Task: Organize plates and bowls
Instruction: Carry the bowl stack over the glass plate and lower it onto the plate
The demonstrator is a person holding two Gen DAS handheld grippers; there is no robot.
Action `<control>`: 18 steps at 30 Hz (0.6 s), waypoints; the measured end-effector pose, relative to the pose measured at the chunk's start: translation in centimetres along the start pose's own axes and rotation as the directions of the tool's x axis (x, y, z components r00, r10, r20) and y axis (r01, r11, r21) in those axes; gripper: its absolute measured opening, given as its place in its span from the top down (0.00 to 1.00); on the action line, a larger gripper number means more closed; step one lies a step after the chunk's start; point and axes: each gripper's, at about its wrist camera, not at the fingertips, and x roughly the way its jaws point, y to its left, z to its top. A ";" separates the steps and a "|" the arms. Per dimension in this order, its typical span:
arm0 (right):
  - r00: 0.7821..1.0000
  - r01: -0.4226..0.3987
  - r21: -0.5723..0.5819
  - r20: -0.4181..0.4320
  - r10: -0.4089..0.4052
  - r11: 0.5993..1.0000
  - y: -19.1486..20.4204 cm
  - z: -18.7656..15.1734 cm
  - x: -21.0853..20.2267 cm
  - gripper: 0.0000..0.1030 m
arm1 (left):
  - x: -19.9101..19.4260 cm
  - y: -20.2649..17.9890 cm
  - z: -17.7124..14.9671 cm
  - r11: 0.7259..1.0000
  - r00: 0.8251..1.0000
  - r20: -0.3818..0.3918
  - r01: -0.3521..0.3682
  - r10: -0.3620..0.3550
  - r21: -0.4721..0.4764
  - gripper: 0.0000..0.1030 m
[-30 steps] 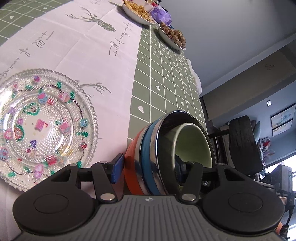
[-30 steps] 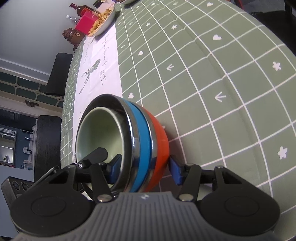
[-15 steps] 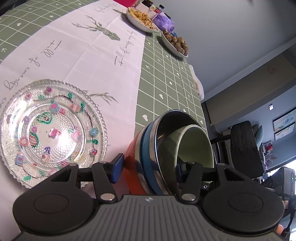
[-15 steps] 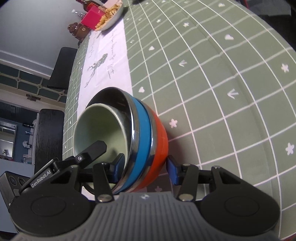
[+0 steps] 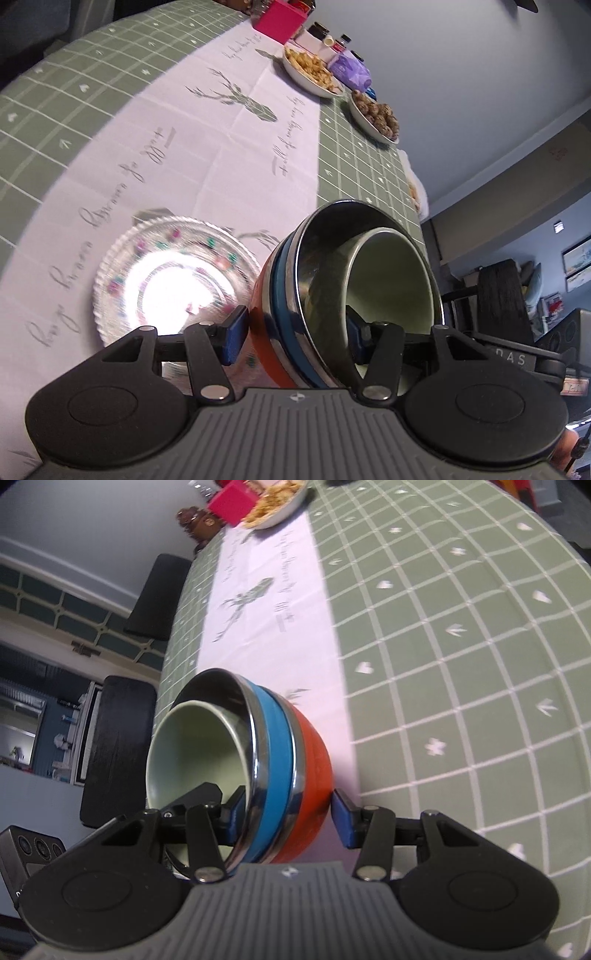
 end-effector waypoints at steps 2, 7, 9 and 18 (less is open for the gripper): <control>1.000 -0.009 -0.012 -0.015 0.008 1.000 1.3 0.2 0.8 0.54 | -0.7 0.6 0.8 1.000 1.000 0.007 -0.031 0.031 0.004 0.44; 0.998 -0.033 -0.032 -0.051 0.031 0.999 4.0 0.5 3.0 0.54 | -2.2 2.4 2.0 0.997 0.997 -0.006 -0.078 0.078 -0.002 0.44; 0.997 -0.032 -0.040 -0.067 0.029 0.999 5.0 0.4 4.0 0.54 | -2.5 3.4 2.1 0.996 0.996 -0.007 -0.089 0.089 -0.018 0.44; 0.991 -0.029 -0.031 -0.131 0.025 0.999 5.1 -0.1 6.9 0.54 | -2.0 5.7 1.9 0.993 0.994 -0.032 -0.101 0.100 -0.053 0.44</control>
